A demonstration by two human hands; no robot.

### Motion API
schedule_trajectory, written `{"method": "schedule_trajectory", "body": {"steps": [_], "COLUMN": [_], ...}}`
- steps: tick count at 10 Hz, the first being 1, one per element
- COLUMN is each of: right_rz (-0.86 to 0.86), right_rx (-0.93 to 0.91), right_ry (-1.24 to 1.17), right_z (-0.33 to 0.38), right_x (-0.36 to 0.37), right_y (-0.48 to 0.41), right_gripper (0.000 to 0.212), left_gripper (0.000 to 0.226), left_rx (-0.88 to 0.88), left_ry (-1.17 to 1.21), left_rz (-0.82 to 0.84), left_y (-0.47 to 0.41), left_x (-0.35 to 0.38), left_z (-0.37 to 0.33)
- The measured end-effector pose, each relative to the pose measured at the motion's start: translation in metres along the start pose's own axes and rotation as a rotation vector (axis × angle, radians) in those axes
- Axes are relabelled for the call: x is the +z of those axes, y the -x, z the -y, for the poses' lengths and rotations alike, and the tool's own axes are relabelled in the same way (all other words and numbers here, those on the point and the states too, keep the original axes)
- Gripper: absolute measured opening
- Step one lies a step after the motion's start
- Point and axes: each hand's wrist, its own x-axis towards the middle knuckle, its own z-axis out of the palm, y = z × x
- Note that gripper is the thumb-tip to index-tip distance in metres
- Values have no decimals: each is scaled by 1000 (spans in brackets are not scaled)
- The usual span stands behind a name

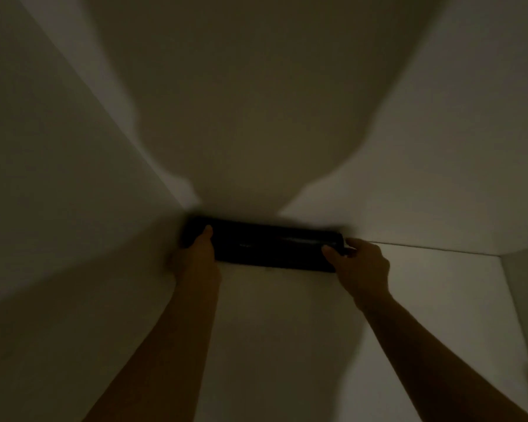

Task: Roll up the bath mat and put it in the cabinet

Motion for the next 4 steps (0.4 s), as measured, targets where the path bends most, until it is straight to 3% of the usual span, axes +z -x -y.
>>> {"method": "schedule_trajectory", "body": {"steps": [1, 2, 3, 4], "right_rz": [15, -1, -5, -41], "right_rx": [-212, -239, -277, -339], "right_ry": [188, 267, 366, 473], "right_z": [1, -2, -2, 12], "right_x": [-3, -21, -55, -95], "right_y": [20, 33, 55, 86], "right_gripper": [59, 56, 34, 39], "left_gripper": [73, 77, 80, 82], "left_rx": [19, 155, 499, 887], "left_ry": [-234, -573, -1146, -1644], "left_rz": [45, 21, 151, 244], "left_y": [37, 64, 111, 162], "left_x": [-6, -6, -21, -39], "left_z": [-5, -10, -13, -16]}}
